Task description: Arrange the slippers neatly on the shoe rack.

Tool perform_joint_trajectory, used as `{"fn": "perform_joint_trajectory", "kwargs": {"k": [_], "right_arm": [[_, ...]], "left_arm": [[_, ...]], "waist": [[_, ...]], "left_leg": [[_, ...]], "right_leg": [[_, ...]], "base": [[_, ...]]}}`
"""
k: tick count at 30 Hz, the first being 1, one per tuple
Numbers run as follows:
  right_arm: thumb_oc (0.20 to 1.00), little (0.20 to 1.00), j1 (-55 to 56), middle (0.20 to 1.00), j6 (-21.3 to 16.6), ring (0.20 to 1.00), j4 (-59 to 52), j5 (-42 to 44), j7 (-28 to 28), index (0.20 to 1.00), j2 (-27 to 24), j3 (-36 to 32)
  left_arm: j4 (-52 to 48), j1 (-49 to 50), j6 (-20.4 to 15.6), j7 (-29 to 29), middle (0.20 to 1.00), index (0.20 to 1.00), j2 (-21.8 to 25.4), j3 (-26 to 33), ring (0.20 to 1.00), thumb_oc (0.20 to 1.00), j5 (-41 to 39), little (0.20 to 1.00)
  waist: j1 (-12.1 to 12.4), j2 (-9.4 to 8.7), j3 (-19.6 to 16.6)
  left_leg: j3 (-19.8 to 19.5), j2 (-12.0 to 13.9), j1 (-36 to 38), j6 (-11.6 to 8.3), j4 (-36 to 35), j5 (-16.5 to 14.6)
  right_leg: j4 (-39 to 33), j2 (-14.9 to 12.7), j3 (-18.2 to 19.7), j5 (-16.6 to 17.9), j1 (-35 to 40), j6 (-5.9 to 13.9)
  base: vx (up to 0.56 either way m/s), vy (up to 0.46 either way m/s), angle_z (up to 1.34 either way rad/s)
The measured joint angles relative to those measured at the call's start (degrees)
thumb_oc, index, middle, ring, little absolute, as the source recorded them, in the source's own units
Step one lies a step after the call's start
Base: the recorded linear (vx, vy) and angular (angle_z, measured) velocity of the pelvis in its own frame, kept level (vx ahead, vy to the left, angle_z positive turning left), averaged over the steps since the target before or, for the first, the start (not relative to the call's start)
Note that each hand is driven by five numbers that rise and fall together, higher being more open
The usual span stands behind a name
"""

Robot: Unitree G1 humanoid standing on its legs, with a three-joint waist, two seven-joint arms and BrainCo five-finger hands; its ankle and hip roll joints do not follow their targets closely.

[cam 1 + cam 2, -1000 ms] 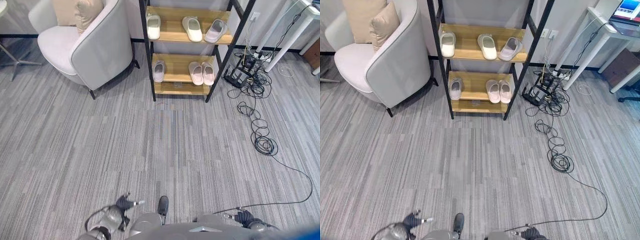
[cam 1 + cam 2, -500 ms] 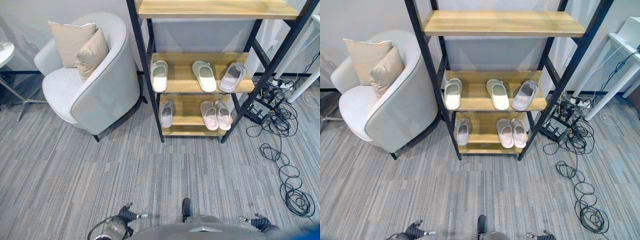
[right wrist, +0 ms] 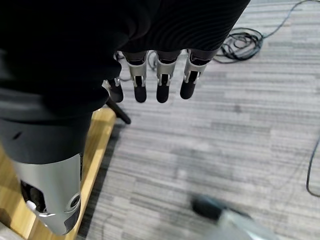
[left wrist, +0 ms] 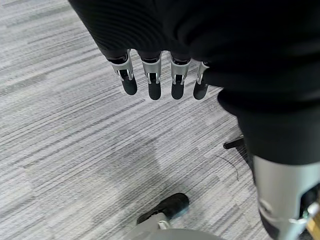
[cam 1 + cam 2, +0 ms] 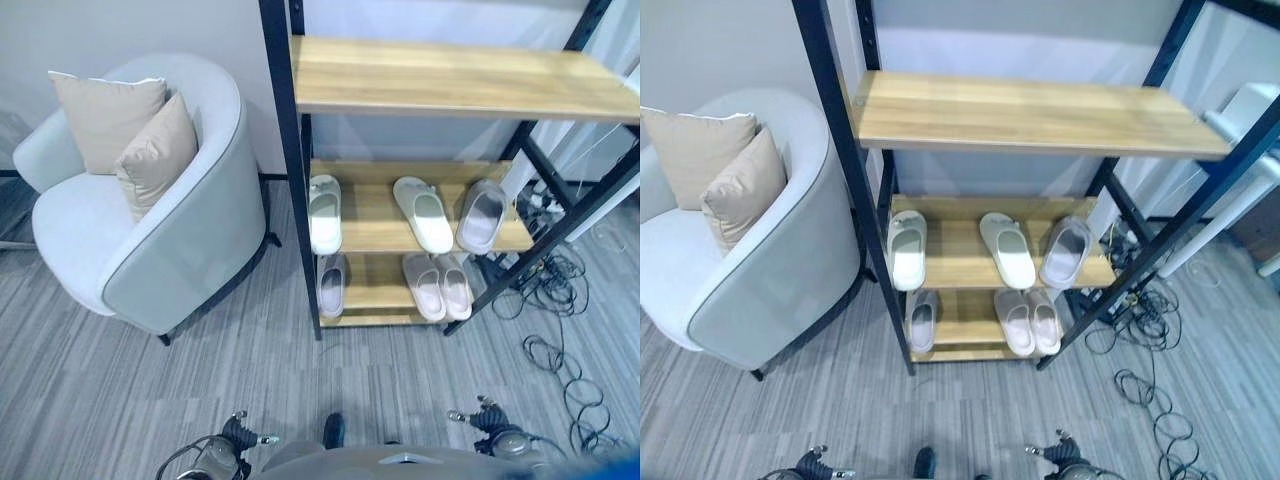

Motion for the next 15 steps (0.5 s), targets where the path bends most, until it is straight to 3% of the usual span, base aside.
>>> {"fn": "perform_joint_trajectory", "kwargs": {"k": [1,2,4,5,6,8,9,10,12,15], "right_arm": [[1.0,1.0,-0.07,1.0,-0.03,1.0,-0.25,-0.08,-0.09,1.0,0.09,0.13],[1.0,1.0,-1.73,1.0,-0.02,1.0,-0.29,-0.08,-0.21,1.0,-0.52,0.13],[1.0,1.0,-3.7,1.0,0.02,1.0,-0.48,-0.1,-0.49,1.0,-1.75,0.12],[1.0,1.0,-3.98,1.0,0.08,1.0,-1.74,-0.09,-0.82,1.0,-2.45,0.11],[1.0,1.0,-4.35,1.0,0.07,1.0,-3.25,-0.09,-1.11,1.0,-2.36,0.0],[1.0,1.0,-4.16,1.0,-0.09,1.0,-5.61,-0.07,-1.1,1.0,-1.75,0.21],[1.0,1.0,-3.62,1.0,-0.1,1.0,-5.74,-0.07,-1.1,1.0,-1.05,0.43],[1.0,1.0,-3.1,1.0,0.1,1.0,-6.05,-0.04,-1.01,1.0,-1.12,0.33],[1.0,1.0,1.29,1.0,-0.87,1.0,-15.8,-0.02,-0.09,1.0,-4.3,1.53],[1.0,1.0,1.31,1.0,-1.46,1.0,-17.55,-0.09,0.44,1.0,-5.43,3.99]], "left_arm": [[-0.51,-0.11,0.15,0.3,1.0,1.0,-0.08,-0.56,1.0,1.0,0.01,1.0],[-1.46,-0.79,0.08,0.46,1.0,1.0,-0.64,-1.81,1.0,1.0,0.0,1.0],[-1.63,-2.86,0.09,0.64,1.0,1.0,-1.36,-2.17,1.0,1.0,0.0,1.0],[-1.39,-3.58,0.08,0.91,1.0,1.0,-1.62,-2.05,1.0,1.0,-0.04,1.0],[-1.11,-4.5,0.13,0.99,1.0,1.0,-1.5,-2.06,1.0,1.0,-0.05,1.0],[-0.97,-4.08,0.19,0.99,1.0,1.0,-1.03,-1.57,1.0,1.0,-0.05,1.0],[-1.15,-2.75,0.19,1.01,1.0,1.0,-0.42,-1.57,1.0,1.0,-0.04,1.0],[-1.27,-1.72,0.2,1.02,1.0,1.0,-0.33,-1.42,1.0,1.0,-0.06,1.0],[-4.92,2.42,-0.02,1.01,1.0,1.0,-1.49,0.25,1.0,1.0,-0.09,1.0],[-6.92,1.4,-0.19,0.81,1.0,1.0,-1.62,0.12,1.0,1.0,0.1,1.0]], "waist": [[0.55,-1.09,-0.36],[0.63,-0.83,0.44],[0.36,1.32,3.36],[0.02,2.47,4.16],[0.22,2.86,4.63],[0.24,2.58,4.79],[0.58,0.56,3.78],[0.66,-0.26,3.09],[0.7,0.81,1.54],[-0.49,1.36,1.27]], "left_leg": [[0.62,-0.51,0.0,0.58,-0.01,-0.43],[0.7,-0.12,-0.26,0.96,0.6,-0.24],[-0.76,0.42,-0.29,1.46,1.72,-0.92],[-1.34,0.45,-0.32,1.01,2.03,-1.37],[-1.96,0.5,-0.18,0.14,2.14,-1.56],[-3.15,1.42,1.06,-1.39,0.66,-1.38],[-3.42,1.48,2.09,-2.47,-0.01,-1.84],[-3.78,1.79,2.98,-3.2,-0.01,-2.37],[-3.64,5.4,3.76,-5.26,-0.04,-3.56],[-3.44,7.97,3.47,-6.52,-0.01,-3.16]], "right_leg": [[5.88,-1.19,-0.06,1.47,-4.06,1.14],[11.24,-1.09,-0.12,0.78,-6.62,1.81],[19.28,-1.48,0.49,-0.42,-10.24,4.16],[20.01,-3.03,2.53,-0.5,-10.72,4.46],[16.75,-5.28,4.72,-0.34,-10.43,4.41],[2.57,-6.01,5.13,2.06,-5.59,4.23],[-4.22,-5.31,4.39,5.09,-2.55,3.88],[-7.55,-4.84,4.51,9.4,-0.64,3.11],[-9.25,-1.37,3.72,9.63,1.2,1.73],[-8.98,1.42,3.06,9.54,1.09,0.66]], "base": [[-0.09,0.058,-0.15],[-0.06,0.006,-0.11],[0.0,-0.078,0.24],[0.06,-0.12,0.33],[0.12,-0.179,0.3],[0.12,-0.161,0.29],[0.08,-0.156,0.31],[0.06,-0.149,0.14],[0.0,-0.094,-0.05],[0.0,-0.047,0.02]]}}
